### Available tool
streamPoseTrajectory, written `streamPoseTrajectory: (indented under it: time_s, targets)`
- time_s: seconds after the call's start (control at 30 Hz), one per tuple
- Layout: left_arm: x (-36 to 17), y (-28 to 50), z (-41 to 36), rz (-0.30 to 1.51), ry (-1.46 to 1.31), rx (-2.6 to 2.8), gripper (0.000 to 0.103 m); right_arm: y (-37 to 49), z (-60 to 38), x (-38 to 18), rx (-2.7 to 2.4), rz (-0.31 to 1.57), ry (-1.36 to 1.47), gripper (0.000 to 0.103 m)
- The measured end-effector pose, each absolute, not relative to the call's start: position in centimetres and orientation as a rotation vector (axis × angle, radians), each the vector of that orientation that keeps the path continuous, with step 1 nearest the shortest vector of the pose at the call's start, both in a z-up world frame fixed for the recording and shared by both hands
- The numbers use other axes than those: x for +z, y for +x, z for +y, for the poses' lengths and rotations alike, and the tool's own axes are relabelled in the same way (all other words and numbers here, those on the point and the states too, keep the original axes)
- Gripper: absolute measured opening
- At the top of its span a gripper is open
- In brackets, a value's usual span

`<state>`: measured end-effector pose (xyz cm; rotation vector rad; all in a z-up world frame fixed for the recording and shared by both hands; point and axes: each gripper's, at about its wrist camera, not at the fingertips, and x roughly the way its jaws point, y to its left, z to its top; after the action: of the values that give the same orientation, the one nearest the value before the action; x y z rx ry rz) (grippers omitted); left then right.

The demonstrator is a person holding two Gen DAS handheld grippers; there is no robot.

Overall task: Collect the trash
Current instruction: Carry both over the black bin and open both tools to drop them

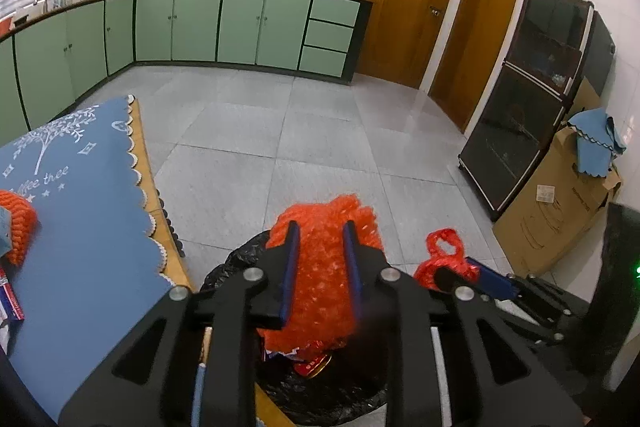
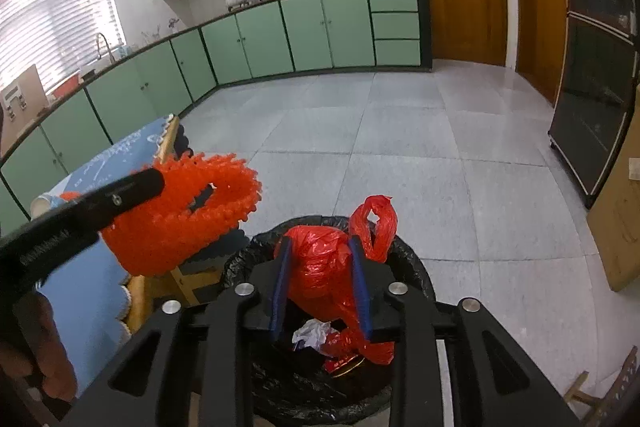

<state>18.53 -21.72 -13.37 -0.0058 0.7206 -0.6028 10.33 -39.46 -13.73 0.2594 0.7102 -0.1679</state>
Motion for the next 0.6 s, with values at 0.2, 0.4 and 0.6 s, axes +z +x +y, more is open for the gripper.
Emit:
streamPoseTrajectory:
  time_s: [0.2,0.4,0.6]
  targets:
    - [-12.7,18.7,-21.1,0.714,-0.026,-0.594,0.036,10.7,-39.8,-14.2,-0.199,0.722,0.252,0.053]
    - [-11.2,18.7,-19.0,0.686,-0.079,-0.557,0.042,9.8,-39.5,-13.1,-0.226,0.690,0.240,0.078]
    - [-8.7,17.5,-14.9,0.612,-0.089,-0.461,0.056,9.0,-37.7,-10.0,-0.198,0.613,0.228,0.093]
